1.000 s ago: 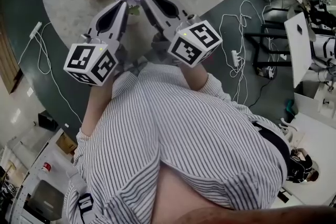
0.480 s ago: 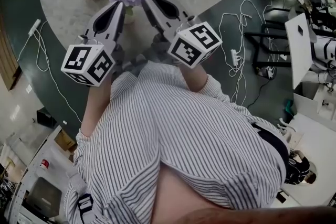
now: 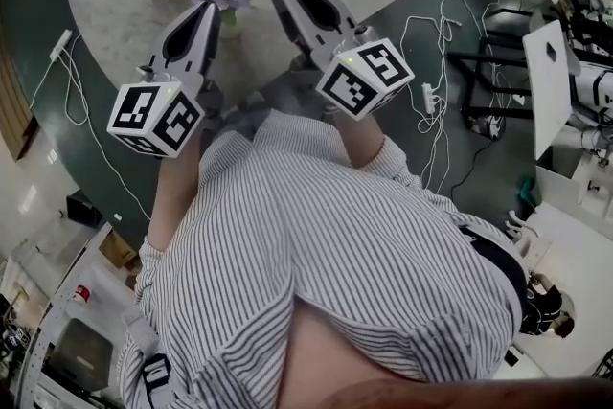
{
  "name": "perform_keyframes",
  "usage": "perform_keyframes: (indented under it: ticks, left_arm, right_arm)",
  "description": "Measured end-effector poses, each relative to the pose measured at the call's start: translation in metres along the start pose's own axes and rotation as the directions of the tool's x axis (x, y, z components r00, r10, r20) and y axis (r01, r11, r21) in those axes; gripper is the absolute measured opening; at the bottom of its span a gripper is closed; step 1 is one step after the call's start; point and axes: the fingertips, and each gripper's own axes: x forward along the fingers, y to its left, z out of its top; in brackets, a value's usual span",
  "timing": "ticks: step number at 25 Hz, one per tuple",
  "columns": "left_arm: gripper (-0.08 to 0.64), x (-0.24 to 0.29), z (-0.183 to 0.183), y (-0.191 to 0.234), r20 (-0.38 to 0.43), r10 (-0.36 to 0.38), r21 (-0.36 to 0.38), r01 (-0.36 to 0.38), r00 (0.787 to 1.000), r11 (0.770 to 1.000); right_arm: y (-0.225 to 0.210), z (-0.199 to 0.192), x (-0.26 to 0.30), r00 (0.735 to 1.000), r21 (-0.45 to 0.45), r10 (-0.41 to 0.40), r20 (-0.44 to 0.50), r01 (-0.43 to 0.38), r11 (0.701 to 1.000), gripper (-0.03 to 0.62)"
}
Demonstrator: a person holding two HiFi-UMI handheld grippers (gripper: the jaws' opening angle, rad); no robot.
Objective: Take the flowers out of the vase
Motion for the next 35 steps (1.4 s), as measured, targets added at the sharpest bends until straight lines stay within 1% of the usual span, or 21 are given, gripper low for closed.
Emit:
perform_keyframes:
  ticks: [1,3,6,9,12,15,18,22,26,28,35]
  left_arm:
    - [0.009,-0.001,-0.002,0.001,-0.004,0.003,-0.003,-0.003,1.0,1.0]
    - [0.009,-0.002,-0.005,0.004,-0.012,0.008,-0.009,-0.008,1.0,1.0]
    - [0.009,-0.003,-0.011,0.008,-0.022,0.02,-0.022,-0.02,1.0,1.0]
    - [0.009,-0.001,-0.019,0.013,-0.041,0.029,-0.035,-0.031,0.999,0.999]
    - [0.009,-0.002,-0.028,0.02,-0.063,0.038,-0.051,-0.042,0.997,0.998]
    - [0.009,-0.009,-0.035,0.028,-0.08,0.043,-0.065,-0.049,0.996,0.997]
    - [0.009,-0.007,-0.04,0.035,-0.096,0.051,-0.077,-0.059,0.994,0.995]
    - [0.009,0.0,-0.048,0.038,-0.121,0.058,-0.081,-0.068,0.991,0.994]
    - [0.009,-0.002,-0.058,0.046,-0.145,0.069,-0.09,-0.083,0.987,0.992]
    - [0.009,0.0,-0.061,0.047,-0.152,0.073,-0.094,-0.088,0.986,0.992]
    - [0.009,0.002,-0.065,0.051,-0.164,0.078,-0.099,-0.095,0.983,0.99]
  right_arm:
    - [-0.001,-0.002,0.0,1.0,0.017,0.001,0.004,-0.001,1.0,0.031]
    - [-0.004,-0.008,0.001,1.0,0.053,0.007,-0.004,-0.007,0.999,0.114]
    - [-0.009,-0.018,0.002,0.999,0.064,0.009,-0.032,-0.007,0.998,0.137]
    - [-0.013,-0.024,0.006,0.999,0.057,0.013,-0.044,-0.011,0.998,0.206]
    - [-0.01,-0.031,0.011,0.997,0.04,0.032,-0.065,-0.029,0.999,0.232]
    - [-0.002,-0.041,0.015,0.996,0.033,0.046,-0.078,-0.043,0.999,0.244]
    - [-0.005,-0.048,0.018,0.994,0.028,0.054,-0.098,-0.051,0.998,0.258]
    - [-0.007,-0.058,0.02,0.987,0.063,0.093,-0.127,-0.086,0.994,0.27]
    - [-0.008,-0.081,0.025,0.974,0.046,0.075,-0.213,-0.067,0.997,0.281]
    - [-0.013,-0.089,0.027,0.968,0.05,0.065,-0.24,-0.055,0.997,0.281]
    - [-0.018,-0.103,0.038,0.958,0.068,0.08,-0.274,-0.064,0.996,0.281]
